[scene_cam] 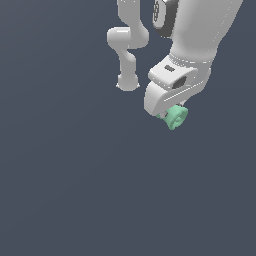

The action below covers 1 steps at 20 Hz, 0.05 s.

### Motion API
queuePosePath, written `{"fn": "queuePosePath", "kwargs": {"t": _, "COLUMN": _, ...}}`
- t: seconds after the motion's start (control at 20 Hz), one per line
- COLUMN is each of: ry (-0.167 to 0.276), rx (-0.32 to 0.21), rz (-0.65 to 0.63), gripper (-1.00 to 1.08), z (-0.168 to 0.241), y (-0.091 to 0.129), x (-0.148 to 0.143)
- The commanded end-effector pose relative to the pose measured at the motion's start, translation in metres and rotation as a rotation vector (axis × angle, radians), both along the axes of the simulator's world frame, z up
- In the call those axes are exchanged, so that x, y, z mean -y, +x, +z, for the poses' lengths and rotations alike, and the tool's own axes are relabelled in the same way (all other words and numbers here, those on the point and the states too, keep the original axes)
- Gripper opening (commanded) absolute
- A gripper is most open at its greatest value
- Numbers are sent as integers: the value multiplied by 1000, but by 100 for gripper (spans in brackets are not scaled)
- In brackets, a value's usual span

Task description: Pick up the object and move it to a goal position.

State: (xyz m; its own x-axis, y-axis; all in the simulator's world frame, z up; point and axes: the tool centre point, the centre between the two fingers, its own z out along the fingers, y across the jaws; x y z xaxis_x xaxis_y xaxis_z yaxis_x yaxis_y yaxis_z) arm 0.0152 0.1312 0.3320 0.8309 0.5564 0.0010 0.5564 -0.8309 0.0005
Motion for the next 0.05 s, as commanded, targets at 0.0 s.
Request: {"fn": "queuePosePath", "kwargs": {"t": 0.0, "ry": 0, "rx": -1, "rz": 0, "gripper": -100, "z": 2, "y": 0, "x": 0}}
